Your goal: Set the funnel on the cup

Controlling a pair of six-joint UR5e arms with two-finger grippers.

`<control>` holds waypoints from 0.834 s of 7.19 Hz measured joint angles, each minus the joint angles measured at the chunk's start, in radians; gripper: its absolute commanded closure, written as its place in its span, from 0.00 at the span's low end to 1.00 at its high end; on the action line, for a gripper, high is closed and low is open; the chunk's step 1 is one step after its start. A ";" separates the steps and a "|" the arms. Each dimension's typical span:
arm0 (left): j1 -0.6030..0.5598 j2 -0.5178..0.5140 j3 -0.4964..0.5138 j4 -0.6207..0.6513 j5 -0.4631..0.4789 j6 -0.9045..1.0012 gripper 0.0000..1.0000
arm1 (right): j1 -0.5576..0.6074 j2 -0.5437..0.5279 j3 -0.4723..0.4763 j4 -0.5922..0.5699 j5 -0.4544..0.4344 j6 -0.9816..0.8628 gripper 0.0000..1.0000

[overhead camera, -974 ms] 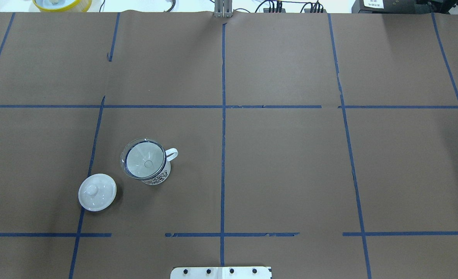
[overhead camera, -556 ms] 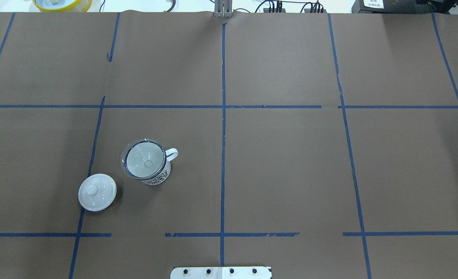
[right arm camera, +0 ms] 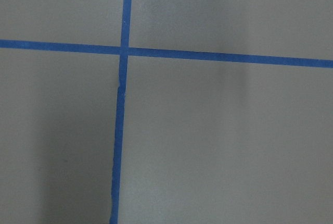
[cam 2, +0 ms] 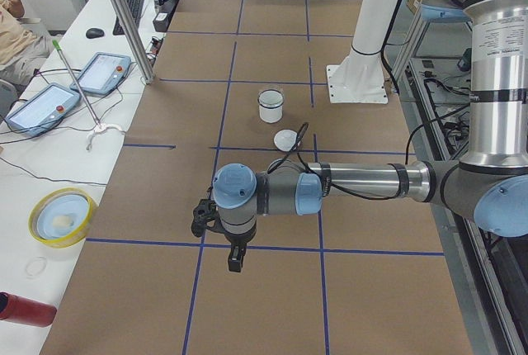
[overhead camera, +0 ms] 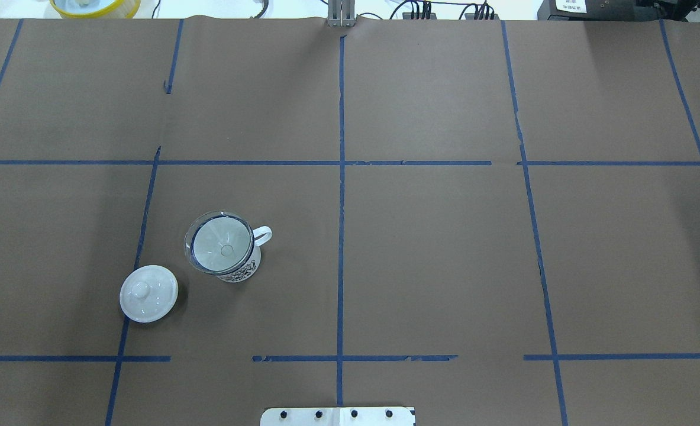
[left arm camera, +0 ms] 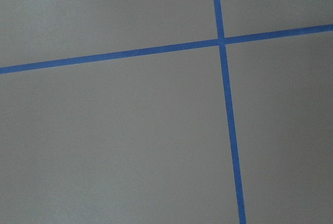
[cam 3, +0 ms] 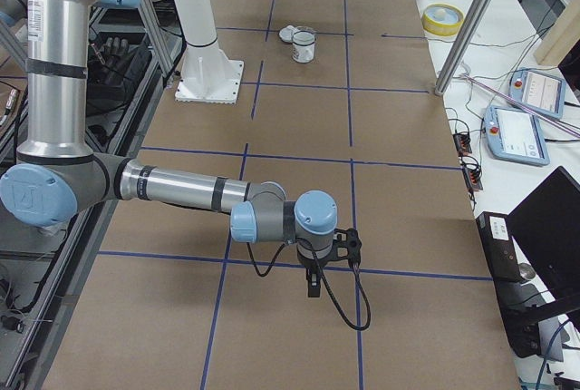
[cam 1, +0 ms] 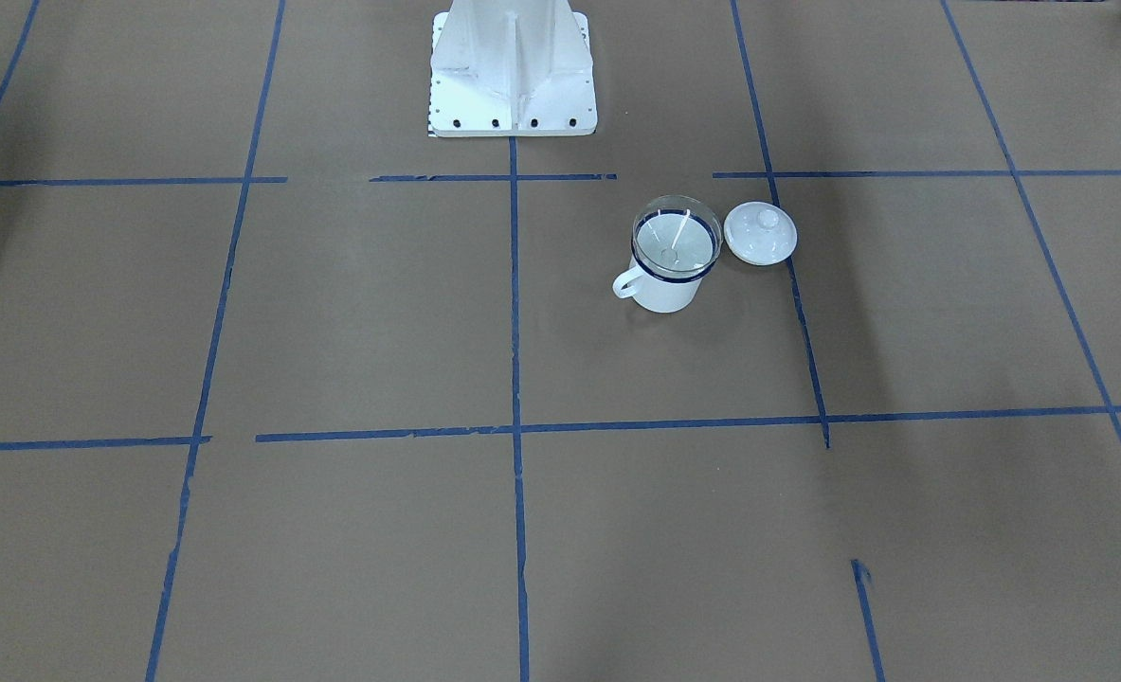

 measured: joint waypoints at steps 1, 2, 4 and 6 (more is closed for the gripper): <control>0.000 -0.001 -0.003 -0.001 -0.001 0.000 0.00 | 0.000 0.000 0.000 0.000 0.000 0.000 0.00; 0.000 -0.002 -0.008 -0.001 -0.002 0.000 0.00 | 0.000 0.000 0.000 0.000 0.000 0.000 0.00; 0.000 -0.002 -0.015 -0.001 -0.002 0.000 0.00 | 0.000 0.000 0.000 0.000 0.000 0.000 0.00; 0.000 -0.002 -0.016 -0.001 -0.003 -0.001 0.00 | 0.000 0.000 0.000 0.000 0.000 0.000 0.00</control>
